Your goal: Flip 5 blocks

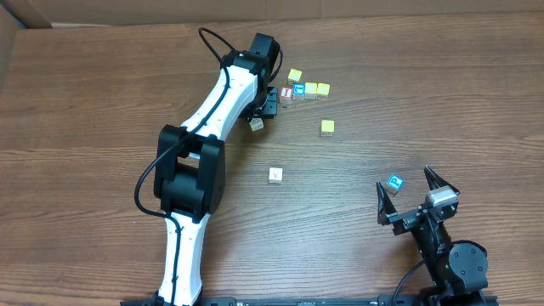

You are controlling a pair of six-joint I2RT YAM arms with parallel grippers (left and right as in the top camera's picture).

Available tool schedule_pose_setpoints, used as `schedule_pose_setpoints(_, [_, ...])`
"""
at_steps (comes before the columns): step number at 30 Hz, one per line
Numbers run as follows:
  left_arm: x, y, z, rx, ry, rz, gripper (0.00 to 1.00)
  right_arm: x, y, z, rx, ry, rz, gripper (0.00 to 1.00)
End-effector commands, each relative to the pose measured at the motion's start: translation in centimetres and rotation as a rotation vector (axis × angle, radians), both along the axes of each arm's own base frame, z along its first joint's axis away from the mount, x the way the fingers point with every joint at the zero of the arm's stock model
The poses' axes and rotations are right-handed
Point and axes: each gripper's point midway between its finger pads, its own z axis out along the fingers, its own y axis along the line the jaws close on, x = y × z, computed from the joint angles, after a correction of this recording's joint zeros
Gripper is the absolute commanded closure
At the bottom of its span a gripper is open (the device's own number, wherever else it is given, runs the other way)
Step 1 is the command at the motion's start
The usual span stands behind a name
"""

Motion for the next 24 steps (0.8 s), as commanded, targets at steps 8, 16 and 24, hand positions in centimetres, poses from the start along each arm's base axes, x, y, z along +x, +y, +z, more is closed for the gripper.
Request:
schedule_pose_setpoints(8, [-0.4, 1.8, 0.2, 0.077, 0.000, 0.148, 0.67, 0.1, -0.2, -0.2, 0.000, -0.001, -0.009, 0.00])
schedule_pose_setpoints(16, [-1.6, 1.4, 0.0, 0.048, 0.054, 0.156, 0.67, 0.1, -0.2, -0.2, 0.000, -0.001, -0.009, 0.00])
schedule_pose_setpoints(24, [-1.9, 1.3, -0.1, 0.050, 0.076, 0.100, 0.69, 0.1, -0.2, -0.2, 0.000, -0.001, -0.009, 0.00])
